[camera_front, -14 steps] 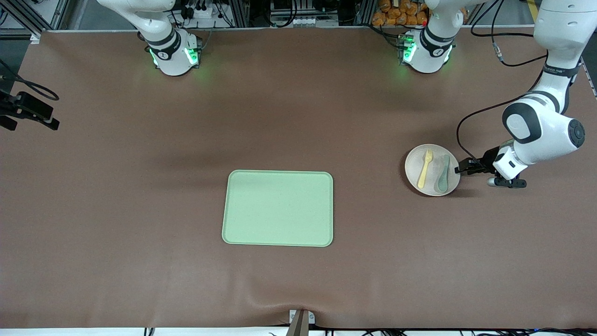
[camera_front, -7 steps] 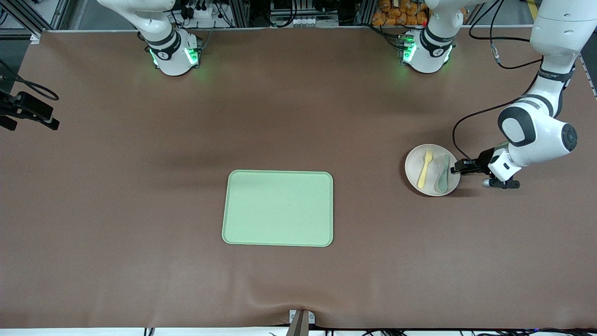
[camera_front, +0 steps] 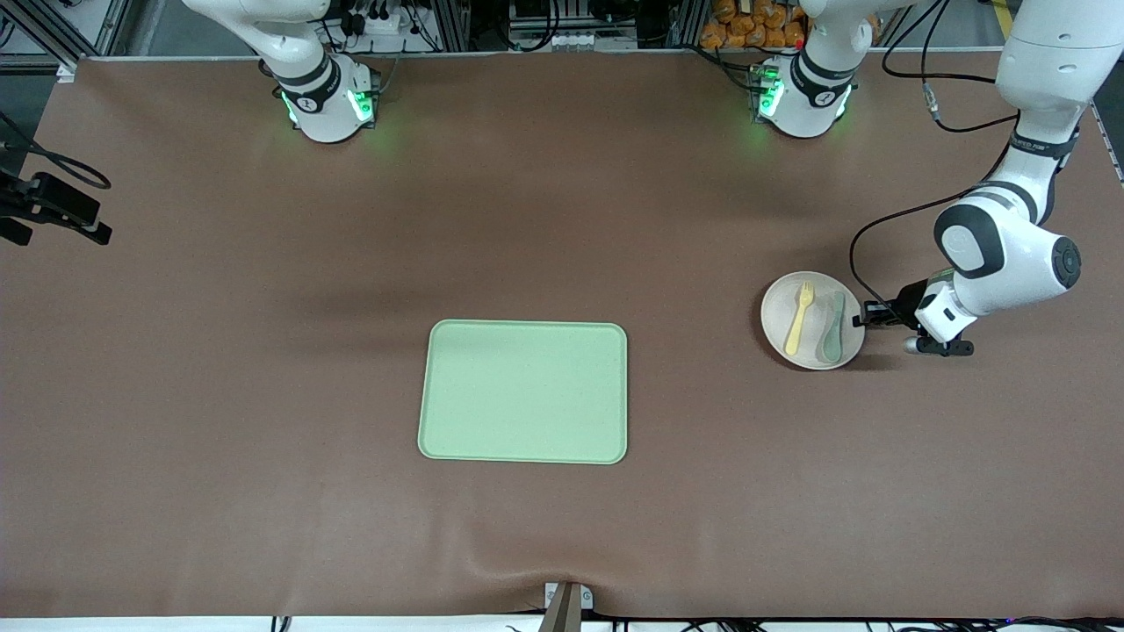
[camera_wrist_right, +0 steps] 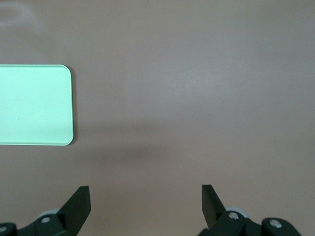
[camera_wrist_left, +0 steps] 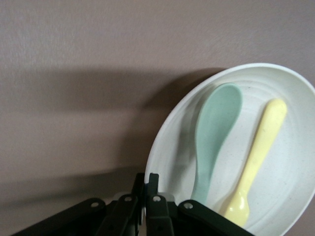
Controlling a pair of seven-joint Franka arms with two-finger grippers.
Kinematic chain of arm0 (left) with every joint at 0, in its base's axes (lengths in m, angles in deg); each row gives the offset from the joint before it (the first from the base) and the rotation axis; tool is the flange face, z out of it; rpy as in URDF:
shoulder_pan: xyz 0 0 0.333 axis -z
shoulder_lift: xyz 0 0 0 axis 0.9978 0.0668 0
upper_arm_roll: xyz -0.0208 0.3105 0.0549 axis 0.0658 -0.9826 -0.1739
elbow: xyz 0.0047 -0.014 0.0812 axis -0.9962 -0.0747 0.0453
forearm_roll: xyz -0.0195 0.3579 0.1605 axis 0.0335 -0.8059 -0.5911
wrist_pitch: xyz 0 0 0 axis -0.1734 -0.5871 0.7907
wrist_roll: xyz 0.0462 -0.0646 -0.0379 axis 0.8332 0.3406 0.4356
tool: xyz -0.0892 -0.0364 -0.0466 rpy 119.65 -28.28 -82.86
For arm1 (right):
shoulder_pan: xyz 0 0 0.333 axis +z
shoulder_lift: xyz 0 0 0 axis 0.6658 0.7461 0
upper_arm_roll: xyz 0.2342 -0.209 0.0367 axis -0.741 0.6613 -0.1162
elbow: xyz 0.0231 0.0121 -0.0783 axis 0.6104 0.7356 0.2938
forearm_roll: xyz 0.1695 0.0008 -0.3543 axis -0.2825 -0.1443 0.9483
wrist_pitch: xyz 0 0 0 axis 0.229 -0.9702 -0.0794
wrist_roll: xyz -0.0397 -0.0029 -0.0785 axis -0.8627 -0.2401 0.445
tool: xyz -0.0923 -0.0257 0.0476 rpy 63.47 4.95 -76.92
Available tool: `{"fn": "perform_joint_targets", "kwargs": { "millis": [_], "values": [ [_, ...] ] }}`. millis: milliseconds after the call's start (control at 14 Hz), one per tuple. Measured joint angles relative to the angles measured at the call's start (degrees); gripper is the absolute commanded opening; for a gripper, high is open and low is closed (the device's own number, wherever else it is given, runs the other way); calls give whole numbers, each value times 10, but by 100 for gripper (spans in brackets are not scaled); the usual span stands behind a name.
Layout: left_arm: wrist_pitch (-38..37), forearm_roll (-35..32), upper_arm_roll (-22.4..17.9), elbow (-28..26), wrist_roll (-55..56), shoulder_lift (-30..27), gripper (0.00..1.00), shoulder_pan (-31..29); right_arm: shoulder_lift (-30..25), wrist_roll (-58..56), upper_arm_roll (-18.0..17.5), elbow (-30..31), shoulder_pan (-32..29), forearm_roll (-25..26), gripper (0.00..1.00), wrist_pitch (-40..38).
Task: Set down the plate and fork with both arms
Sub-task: 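Carry the plate with the left gripper onto the green tray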
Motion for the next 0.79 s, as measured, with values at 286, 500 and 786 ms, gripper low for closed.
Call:
{"fn": "perform_joint_targets", "kwargs": {
  "millis": [286,500,786],
  "values": [
    [-28,3,21,44,2,0,0,-1,0,0,0,0,0,0,100,0],
    [-57,6,80,109,74,1,0,4,0,0,0,0,0,0,100,0],
    [-61,6,124,206,241,35,0,65,0,0,0,0,0,0,100,0]
  ]
}}
